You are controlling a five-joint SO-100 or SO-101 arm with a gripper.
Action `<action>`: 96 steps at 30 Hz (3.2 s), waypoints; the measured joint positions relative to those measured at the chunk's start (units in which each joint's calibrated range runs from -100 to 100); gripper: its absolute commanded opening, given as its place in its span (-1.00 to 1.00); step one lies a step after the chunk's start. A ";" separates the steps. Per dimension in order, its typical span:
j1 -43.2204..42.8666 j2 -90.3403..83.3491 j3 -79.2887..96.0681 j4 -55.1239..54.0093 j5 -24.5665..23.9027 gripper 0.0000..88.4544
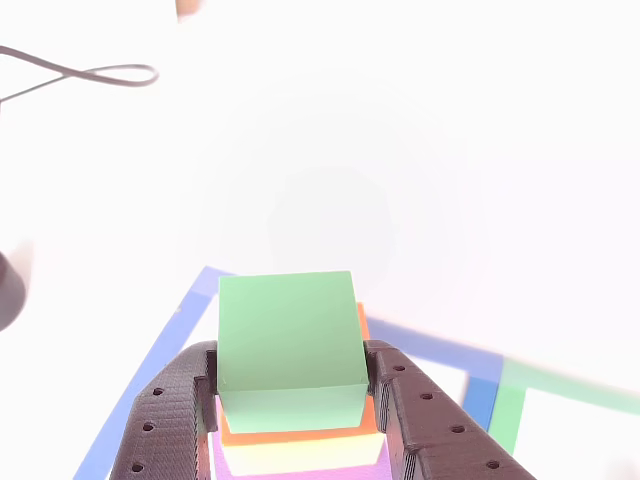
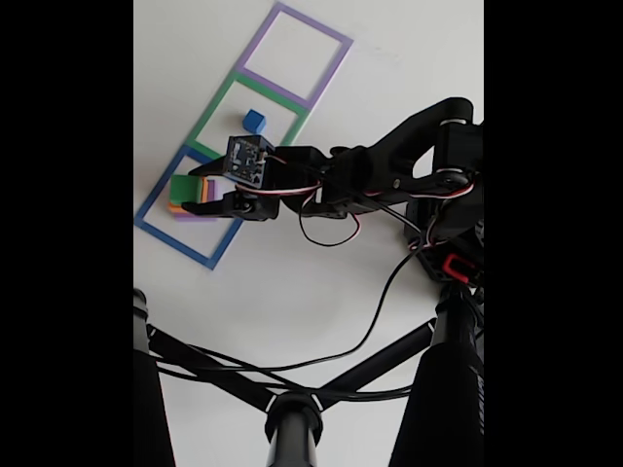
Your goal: Tower of hanoi
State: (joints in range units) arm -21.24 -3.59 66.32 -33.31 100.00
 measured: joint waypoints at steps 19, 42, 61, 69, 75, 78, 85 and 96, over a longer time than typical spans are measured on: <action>1.47 1.18 -0.78 -1.69 0.00 -0.45; 5.08 -32.42 -28.55 69.66 0.00 -1.00; 17.27 -33.18 -70.32 124.48 -1.77 -1.00; 19.81 -39.51 -57.96 120.47 -0.79 -0.66; 22.27 -48.04 -34.99 103.29 -0.79 -0.50; 23.17 -50.57 -21.32 90.93 -0.79 -0.46; 24.97 -49.81 2.52 60.75 -0.79 -0.42; 24.97 -35.88 17.93 25.04 -0.79 -0.40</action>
State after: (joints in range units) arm 3.72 -39.47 84.25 -8.27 99.21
